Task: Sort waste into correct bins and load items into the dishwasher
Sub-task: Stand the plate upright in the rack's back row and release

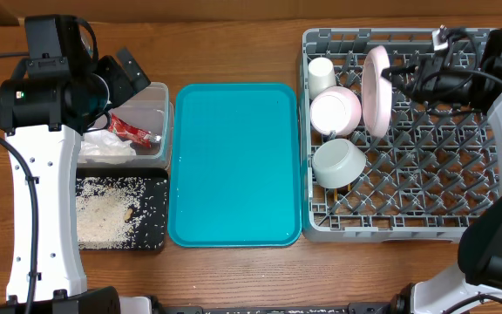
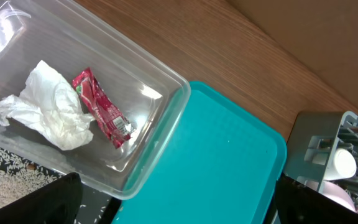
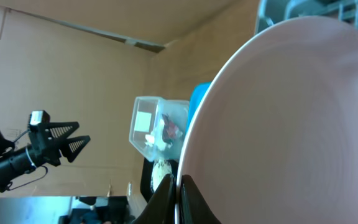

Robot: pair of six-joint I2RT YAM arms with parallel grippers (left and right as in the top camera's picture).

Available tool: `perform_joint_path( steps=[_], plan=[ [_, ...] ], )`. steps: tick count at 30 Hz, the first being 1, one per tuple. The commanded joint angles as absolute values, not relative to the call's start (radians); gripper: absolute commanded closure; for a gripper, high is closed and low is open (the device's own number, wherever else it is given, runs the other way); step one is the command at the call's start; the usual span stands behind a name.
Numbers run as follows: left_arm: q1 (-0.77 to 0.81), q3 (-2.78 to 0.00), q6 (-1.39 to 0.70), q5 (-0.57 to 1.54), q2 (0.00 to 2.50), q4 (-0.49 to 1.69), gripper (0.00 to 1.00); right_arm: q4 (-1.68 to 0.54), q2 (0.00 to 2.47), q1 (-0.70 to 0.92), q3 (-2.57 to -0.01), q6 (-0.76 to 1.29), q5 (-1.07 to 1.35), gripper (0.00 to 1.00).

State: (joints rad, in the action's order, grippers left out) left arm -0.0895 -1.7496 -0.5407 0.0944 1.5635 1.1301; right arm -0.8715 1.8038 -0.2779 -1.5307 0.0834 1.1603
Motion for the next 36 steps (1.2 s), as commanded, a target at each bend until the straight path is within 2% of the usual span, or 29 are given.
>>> perform_joint_path(
  steps=[1, 9, 17, 25, 29, 32, 33, 36],
  plan=[
    [-0.091, -1.769, -0.527, 0.101, 1.55, 1.129, 0.0, -0.846, 1.798, -0.274, -1.486, 0.082, 1.161, 0.96],
    [-0.091, -1.769, -0.527, 0.102, 1.55, 1.129, 0.0, -0.827, 1.798, -0.277, -1.477, 0.083, 1.066, 0.95],
    [-0.091, -1.769, -0.527, 0.102, 1.55, 1.129, 0.0, -0.827, 1.798, -0.277, -1.477, 0.082, 0.945, 0.78],
    [-0.091, -1.769, -0.527, 0.102, 1.55, 1.129, 0.0, -0.796, 1.798, -0.277, -1.477, 0.083, 0.898, 0.76],
    [-0.091, -1.769, -0.527, 0.102, 1.55, 1.129, 0.0, -0.767, 1.798, -0.277, -1.482, 0.092, 0.897, 0.69],
    [-0.091, -1.769, -0.527, 0.102, 1.55, 1.129, 0.0, -0.744, 1.798, -0.277, -1.498, 0.107, 0.897, 0.6],
    [-0.091, -1.769, -0.527, 0.101, 1.55, 1.129, 0.0, -0.745, 1.798, -0.277, -1.514, 0.107, 0.895, 0.53],
    [-0.091, -1.769, -0.527, 0.102, 1.55, 1.129, 0.0, -0.754, 1.797, -0.277, -1.549, 0.109, 0.891, 0.47]
  ],
)
